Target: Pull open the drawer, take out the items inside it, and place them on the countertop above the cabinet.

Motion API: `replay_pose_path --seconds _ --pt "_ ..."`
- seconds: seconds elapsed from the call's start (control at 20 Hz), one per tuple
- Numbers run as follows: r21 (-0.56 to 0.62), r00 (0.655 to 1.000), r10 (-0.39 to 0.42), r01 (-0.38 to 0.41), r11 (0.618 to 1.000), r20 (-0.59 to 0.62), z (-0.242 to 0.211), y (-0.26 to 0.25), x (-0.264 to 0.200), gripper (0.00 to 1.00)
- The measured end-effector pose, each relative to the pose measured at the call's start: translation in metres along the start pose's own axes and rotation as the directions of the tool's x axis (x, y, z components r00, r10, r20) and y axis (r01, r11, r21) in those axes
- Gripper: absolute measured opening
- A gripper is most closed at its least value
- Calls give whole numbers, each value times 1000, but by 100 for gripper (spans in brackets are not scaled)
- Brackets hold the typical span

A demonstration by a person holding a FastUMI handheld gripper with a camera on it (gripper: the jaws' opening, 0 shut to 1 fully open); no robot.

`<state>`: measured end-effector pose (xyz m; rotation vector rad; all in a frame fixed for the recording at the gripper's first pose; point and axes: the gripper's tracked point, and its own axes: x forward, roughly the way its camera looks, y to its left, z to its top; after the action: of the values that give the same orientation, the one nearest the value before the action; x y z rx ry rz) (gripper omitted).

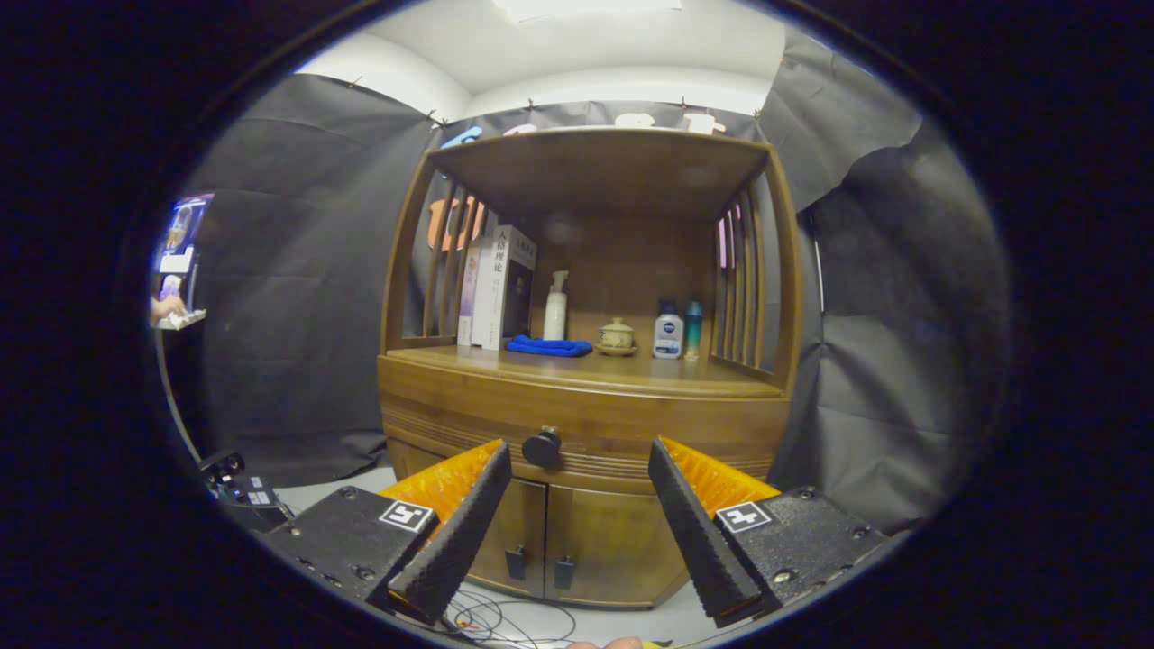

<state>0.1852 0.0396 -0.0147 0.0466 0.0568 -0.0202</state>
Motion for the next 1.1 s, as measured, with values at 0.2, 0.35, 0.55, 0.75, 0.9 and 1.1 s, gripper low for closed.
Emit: replay_pose_path --seconds 0.2,0.35,0.55,0.75,0.9,1.1 --pt "11 998 10 -9 1000 -67 -22 16 61 99" --pt "-14 997 2 -3 1000 -74 -31 21 90 99" --pt "-4 993 1 -1 1000 -118 -46 26 120 99" --pt "2 990 -29 29 1000 -140 -56 26 131 92" --pt "10 988 -31 33 999 -149 -57 29 133 75" --pt "-8 984 -85 85 996 -159 -59 31 131 47"
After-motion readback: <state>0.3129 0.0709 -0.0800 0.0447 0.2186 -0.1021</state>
